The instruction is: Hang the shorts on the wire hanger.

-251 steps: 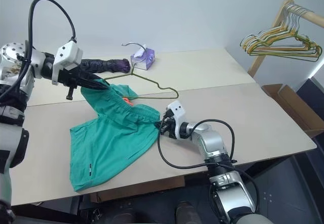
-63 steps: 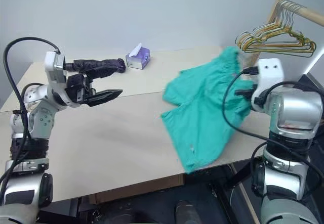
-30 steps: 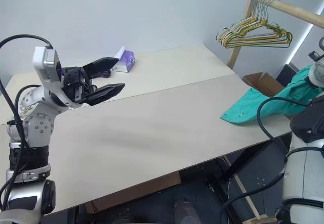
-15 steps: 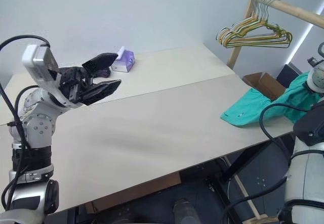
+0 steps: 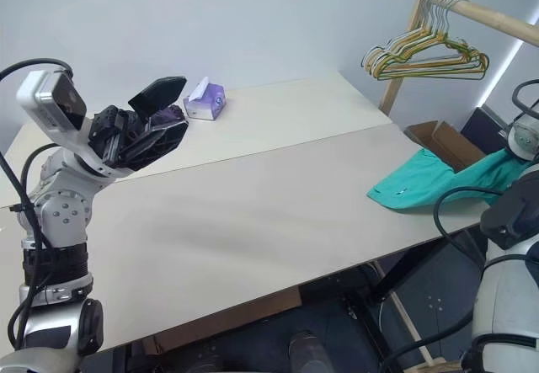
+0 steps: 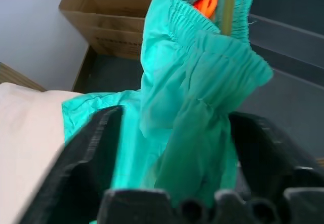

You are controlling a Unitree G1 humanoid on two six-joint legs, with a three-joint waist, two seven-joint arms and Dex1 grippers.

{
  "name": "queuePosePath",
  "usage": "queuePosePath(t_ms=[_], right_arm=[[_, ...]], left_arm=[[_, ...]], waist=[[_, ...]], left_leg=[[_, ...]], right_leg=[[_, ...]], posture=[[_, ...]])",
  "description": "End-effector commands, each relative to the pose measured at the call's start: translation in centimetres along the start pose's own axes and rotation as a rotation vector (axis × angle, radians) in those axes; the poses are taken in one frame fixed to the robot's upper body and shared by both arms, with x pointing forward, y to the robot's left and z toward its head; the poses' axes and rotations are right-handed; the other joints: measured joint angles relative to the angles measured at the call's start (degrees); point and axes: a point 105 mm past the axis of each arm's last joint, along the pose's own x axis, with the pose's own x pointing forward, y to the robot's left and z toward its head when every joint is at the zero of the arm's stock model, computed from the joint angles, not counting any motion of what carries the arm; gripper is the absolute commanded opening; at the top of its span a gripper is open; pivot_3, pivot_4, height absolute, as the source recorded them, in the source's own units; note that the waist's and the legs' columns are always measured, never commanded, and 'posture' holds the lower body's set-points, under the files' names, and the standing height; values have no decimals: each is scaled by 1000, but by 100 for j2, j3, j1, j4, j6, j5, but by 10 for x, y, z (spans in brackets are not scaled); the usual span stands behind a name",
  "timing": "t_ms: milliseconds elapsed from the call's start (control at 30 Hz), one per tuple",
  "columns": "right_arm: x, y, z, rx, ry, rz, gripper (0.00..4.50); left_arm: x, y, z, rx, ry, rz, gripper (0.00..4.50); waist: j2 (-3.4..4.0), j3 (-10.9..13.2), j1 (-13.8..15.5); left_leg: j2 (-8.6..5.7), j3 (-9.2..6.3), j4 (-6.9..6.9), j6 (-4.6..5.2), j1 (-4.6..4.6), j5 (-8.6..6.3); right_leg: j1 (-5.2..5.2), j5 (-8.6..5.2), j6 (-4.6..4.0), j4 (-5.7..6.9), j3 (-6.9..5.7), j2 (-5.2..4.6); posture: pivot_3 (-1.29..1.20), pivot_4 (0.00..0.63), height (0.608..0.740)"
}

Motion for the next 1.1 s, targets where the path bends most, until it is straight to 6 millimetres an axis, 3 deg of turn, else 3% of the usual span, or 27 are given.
queuePosePath(t_ms=[33,100,333,533,767,867,967,1100], right_arm=[[-8,-3,21,-19,-115,-49,4461],[-17,-8,38,-139,-256,-166,4461],[-63,12,73,-366,-623,-323,4461],[-108,59,76,-591,-975,-296,4461],[-130,113,27,-818,-1048,96,4461],[-129,120,1,-822,-948,347,4461],[-129,123,-28,-953,-913,487,4461],[-123,125,-89,-1165,-747,762,4461]], left_arm=[[8,-4,13,45,-28,-34,4500],[8,-4,13,44,-29,-36,4500],[9,-4,14,45,-38,-38,4500],[7,-2,13,45,-41,-30,4500],[-2,-1,5,43,26,15,4500],[-8,2,-3,44,80,58,4500],[-16,5,-11,43,143,100,4500],[-33,4,-22,36,250,153,4500]], waist=[[0,0,6],[2,-1,20],[17,-6,35],[19,-8,40],[20,-8,66],[19,-9,108],[17,-10,193],[17,-10,295]], left_leg=[[0,0,0,0,0,0],[0,0,0,0,0,0],[1,0,0,0,-2,0],[1,0,0,0,0,0],[1,-5,1,-1,1,1],[1,-9,1,0,-3,1],[1,-15,3,0,-3,1],[1,-14,3,0,3,1]], right_leg=[[0,0,0,0,0,0],[0,0,0,0,1,0],[-5,1,1,2,2,1],[-3,3,3,3,4,0],[-2,4,5,4,1,1],[-3,4,6,1,-2,0],[1,6,8,-1,-8,0],[5,6,9,0,-9,0]], posture=[[-132,0,740],[-134,0,740],[-136,0,740],[-138,0,740],[-119,0,740],[-97,0,740],[-67,0,740],[-60,0,740]])
